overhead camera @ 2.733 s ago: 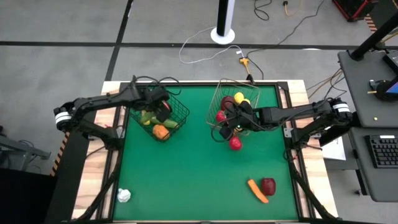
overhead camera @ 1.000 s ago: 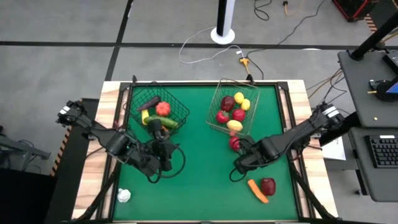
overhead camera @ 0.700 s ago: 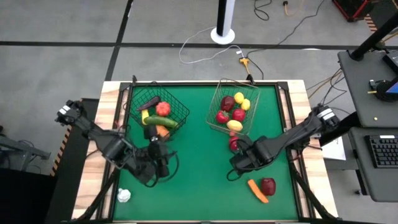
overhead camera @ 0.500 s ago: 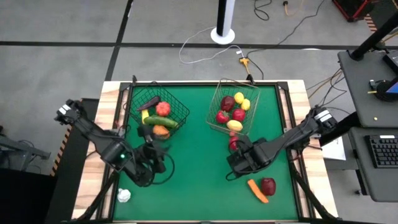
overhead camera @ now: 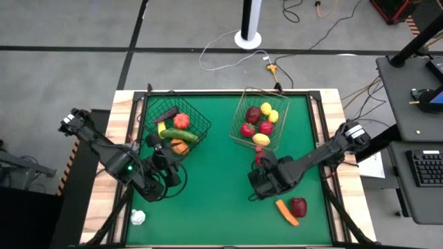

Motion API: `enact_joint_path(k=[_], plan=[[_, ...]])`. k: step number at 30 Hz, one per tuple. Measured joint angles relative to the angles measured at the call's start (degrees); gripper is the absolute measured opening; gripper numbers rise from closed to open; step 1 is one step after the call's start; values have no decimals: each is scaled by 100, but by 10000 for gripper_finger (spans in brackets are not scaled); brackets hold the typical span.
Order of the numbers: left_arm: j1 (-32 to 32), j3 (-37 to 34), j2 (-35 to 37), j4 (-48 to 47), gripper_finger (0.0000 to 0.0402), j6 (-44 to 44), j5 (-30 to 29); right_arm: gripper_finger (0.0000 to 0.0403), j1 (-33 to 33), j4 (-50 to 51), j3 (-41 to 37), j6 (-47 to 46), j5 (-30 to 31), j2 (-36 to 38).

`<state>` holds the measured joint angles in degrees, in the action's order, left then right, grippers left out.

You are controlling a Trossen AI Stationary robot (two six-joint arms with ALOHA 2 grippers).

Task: Sort produce into baskets
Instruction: Put the red tomato into the gold wire basket

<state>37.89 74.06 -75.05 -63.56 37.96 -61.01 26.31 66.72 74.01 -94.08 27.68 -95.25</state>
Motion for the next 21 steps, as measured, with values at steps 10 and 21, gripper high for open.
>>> enact_joint_path(k=[10, 21], plan=[[-53, 0, 96, -107, 200, -869, 4, 359, 495, 51, -32, -1587, 371, -618], [-125, 0, 380, -417, 200, -1323, 4, 359, 121, -35, -30, -1570, 240, -445]])
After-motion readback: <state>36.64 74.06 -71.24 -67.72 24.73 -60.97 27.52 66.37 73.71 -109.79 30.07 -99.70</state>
